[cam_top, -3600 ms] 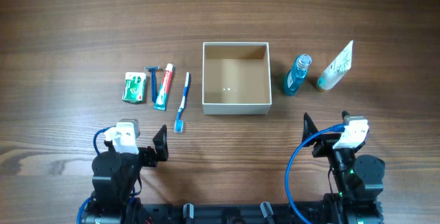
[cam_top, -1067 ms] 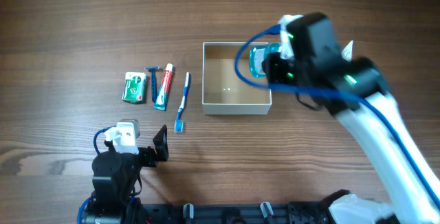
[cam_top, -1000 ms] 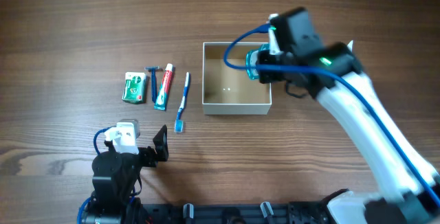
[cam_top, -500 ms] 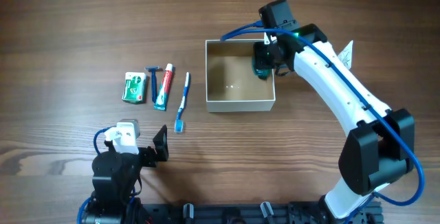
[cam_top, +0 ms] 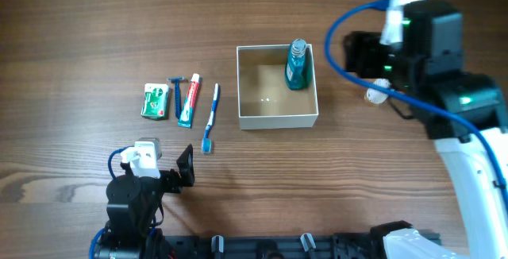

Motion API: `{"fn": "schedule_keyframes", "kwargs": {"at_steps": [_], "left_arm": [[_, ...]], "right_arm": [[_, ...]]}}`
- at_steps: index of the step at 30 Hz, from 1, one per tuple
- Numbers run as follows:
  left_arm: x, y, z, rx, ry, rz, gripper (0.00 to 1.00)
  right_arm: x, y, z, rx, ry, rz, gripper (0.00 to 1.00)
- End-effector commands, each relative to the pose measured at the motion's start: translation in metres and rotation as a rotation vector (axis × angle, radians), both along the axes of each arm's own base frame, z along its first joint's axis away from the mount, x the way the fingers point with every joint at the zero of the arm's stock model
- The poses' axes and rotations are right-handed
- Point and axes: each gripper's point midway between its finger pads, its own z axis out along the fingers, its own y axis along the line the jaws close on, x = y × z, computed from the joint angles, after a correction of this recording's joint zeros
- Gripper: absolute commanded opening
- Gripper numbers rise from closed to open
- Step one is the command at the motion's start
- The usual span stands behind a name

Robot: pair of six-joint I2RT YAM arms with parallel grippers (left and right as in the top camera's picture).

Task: Pack container
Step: 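Grasp the white lotion tube with the right gripper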

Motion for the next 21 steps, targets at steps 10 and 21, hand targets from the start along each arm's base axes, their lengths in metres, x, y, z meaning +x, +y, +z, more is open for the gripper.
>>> {"fn": "schedule_keyframes", "kwargs": {"at_steps": [10,21], "left_arm": [[-0.001,-0.003,-0.003,0.007,0.001,-0.023,1.0],[-0.001,-0.003,-0.003,0.007,0.001,-0.023,1.0]], "right_arm": [[0.027,-0.086,-0.17,0.008,0.546,-0.298,0.41],[0.005,-0.059,-0.062,0.009,0.246,-0.203,0.04]]}}
